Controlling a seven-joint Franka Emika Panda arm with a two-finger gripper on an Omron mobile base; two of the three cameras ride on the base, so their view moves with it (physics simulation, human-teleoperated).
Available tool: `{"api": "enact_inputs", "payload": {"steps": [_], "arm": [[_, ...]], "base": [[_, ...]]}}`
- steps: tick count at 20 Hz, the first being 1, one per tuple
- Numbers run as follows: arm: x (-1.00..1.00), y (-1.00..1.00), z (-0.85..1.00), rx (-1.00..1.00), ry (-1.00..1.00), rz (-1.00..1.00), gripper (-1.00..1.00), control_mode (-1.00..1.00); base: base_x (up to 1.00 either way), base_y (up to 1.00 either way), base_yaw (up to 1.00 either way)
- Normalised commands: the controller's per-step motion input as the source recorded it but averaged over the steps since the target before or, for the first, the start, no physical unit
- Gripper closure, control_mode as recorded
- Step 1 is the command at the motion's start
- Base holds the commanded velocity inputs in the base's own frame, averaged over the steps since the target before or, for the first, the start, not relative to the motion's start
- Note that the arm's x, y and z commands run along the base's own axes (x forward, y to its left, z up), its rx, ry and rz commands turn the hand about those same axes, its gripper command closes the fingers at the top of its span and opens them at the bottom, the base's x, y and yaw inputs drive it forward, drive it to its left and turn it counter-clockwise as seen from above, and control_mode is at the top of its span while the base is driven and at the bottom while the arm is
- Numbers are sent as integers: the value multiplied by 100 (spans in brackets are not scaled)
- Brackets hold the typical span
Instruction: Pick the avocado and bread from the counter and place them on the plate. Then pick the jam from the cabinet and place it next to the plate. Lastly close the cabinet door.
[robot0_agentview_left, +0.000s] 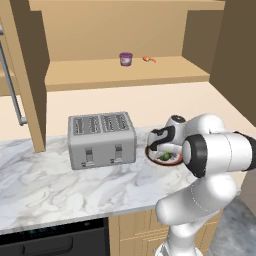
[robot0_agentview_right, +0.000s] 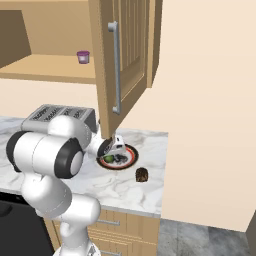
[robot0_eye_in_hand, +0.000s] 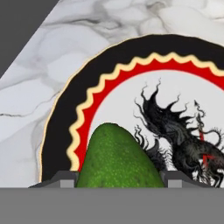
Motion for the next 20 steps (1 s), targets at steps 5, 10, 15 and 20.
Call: {"api": "enact_inputs", "payload": {"steps": [5, 10, 15, 20], "arm": [[0, -3, -10, 0, 0, 2, 100, -100], [0, -1, -11, 0, 0, 2, 100, -100], [0, 0, -10, 0, 0, 2, 100, -100], [0, 0, -5, 0, 0, 2, -100, -100]], "base": [[0, 0, 0], [0, 0, 0], [0, 0, 0], [0, 0, 0]]}}
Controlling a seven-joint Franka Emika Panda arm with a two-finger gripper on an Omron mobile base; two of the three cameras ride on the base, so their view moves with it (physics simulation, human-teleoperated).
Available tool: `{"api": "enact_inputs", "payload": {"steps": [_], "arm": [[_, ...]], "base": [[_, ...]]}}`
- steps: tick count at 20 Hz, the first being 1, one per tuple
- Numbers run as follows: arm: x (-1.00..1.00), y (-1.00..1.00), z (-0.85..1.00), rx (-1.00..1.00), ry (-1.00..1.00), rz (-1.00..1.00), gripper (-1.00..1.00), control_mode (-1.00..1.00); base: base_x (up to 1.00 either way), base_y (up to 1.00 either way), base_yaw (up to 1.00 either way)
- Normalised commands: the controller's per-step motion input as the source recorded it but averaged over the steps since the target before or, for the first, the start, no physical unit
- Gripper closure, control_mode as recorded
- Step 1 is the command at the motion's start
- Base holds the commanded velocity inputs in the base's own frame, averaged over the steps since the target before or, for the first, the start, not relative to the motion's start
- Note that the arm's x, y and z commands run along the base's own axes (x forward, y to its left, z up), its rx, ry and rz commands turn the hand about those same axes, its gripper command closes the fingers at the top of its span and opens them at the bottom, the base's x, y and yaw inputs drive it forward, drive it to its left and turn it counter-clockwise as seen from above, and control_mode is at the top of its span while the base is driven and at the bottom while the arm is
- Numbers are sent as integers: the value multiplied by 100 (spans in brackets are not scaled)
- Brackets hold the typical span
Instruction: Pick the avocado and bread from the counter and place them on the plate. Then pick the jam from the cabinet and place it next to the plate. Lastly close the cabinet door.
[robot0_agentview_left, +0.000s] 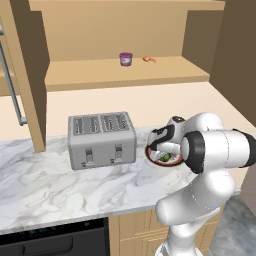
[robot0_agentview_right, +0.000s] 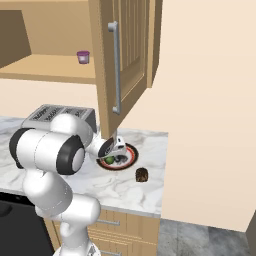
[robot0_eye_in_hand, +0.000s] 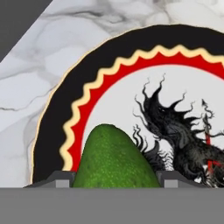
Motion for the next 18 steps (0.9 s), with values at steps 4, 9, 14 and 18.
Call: {"api": "enact_inputs", "payload": {"steps": [4, 9, 14, 18], "arm": [[0, -6, 0, 0, 0, 0, -100, -100], [0, -2, 9, 0, -2, 0, -100, -100], [0, 0, 20, 1, -4, 0, -100, -100], [0, 0, 22, 1, -7, 0, -100, -100]], "base": [[0, 0, 0], [0, 0, 0], [0, 0, 0], [0, 0, 0]]}}
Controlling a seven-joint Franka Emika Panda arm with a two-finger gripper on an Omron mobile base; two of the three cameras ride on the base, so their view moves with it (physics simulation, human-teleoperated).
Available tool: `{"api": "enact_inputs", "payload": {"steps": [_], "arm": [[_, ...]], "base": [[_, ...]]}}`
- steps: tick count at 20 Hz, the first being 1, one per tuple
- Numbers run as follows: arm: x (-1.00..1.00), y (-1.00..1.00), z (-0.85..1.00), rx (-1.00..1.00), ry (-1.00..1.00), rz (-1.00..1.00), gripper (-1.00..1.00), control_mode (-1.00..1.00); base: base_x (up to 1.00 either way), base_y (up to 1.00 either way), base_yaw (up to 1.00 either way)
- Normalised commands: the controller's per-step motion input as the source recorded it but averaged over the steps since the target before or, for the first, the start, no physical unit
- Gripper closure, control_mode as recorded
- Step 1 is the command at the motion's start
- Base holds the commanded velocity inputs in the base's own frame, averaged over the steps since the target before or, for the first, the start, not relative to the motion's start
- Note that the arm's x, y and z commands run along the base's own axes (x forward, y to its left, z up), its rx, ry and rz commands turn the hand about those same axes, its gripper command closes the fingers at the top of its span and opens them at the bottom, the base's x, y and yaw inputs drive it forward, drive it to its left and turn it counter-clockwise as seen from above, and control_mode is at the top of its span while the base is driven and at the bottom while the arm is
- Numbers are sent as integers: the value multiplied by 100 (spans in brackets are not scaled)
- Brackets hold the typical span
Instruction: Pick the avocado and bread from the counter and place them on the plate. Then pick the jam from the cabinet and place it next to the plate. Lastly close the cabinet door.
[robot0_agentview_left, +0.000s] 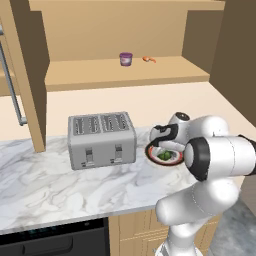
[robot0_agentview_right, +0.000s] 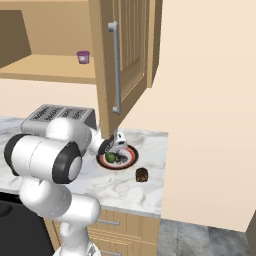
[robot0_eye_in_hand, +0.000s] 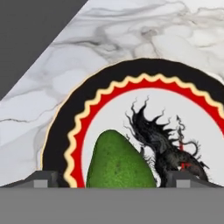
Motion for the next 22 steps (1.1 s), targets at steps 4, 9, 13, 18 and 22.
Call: {"api": "enact_inputs", "payload": {"steps": [4, 9, 13, 18, 22], "arm": [[-3, 0, 23, 0, -11, 0, -100, -100], [-26, -3, 31, 0, -16, 0, -100, -100], [-46, -10, 27, 0, -11, -8, -100, -100], [-53, -6, 22, 0, -6, -23, -100, -100], [-43, -1, 36, 0, -2, -25, -100, -100]], "base": [[0, 0, 0], [0, 0, 0], [0, 0, 0], [0, 0, 0], [0, 0, 0]]}}
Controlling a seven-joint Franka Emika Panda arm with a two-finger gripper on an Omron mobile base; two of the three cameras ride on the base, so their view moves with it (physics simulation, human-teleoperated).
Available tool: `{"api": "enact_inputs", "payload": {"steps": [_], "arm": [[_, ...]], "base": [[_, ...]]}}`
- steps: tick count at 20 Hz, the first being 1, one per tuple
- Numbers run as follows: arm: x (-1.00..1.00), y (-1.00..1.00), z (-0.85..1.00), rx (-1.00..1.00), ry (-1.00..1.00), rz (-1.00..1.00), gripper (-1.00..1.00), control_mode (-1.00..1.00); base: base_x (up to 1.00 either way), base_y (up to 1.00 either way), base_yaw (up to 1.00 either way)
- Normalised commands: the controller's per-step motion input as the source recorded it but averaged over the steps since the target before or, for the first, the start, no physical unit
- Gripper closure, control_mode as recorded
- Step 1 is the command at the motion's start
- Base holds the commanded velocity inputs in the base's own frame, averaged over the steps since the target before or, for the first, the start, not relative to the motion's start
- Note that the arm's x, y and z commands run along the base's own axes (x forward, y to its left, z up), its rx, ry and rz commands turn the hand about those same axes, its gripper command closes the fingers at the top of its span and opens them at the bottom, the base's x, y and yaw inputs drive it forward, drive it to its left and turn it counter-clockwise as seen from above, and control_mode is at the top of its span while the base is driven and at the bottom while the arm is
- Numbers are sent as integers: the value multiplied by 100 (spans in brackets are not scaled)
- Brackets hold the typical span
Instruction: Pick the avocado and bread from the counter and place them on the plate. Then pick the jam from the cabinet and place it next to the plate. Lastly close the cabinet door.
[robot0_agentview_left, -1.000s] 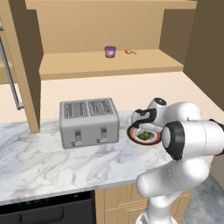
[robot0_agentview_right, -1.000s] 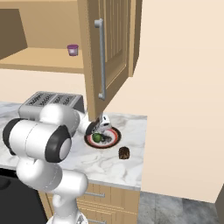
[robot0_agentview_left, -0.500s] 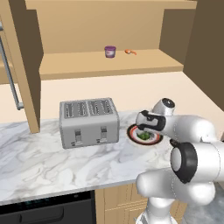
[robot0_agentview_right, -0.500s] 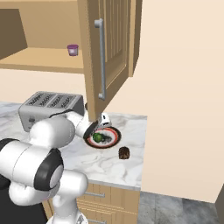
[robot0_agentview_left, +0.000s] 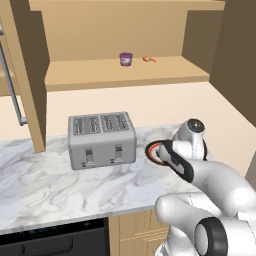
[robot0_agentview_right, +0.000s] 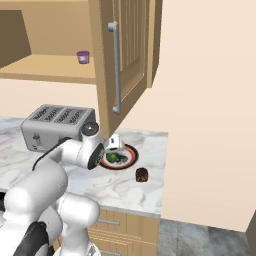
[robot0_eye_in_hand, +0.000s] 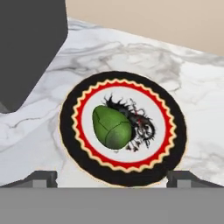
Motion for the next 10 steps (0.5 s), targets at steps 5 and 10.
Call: {"api": "enact_inputs", "payload": {"steps": [5, 10], "arm": [[-41, -13, 36, 0, 0, -23, -100, -100], [-29, -16, 39, 0, 0, -13, -100, -100]], "base": [[0, 0, 0], [0, 0, 0]]}}
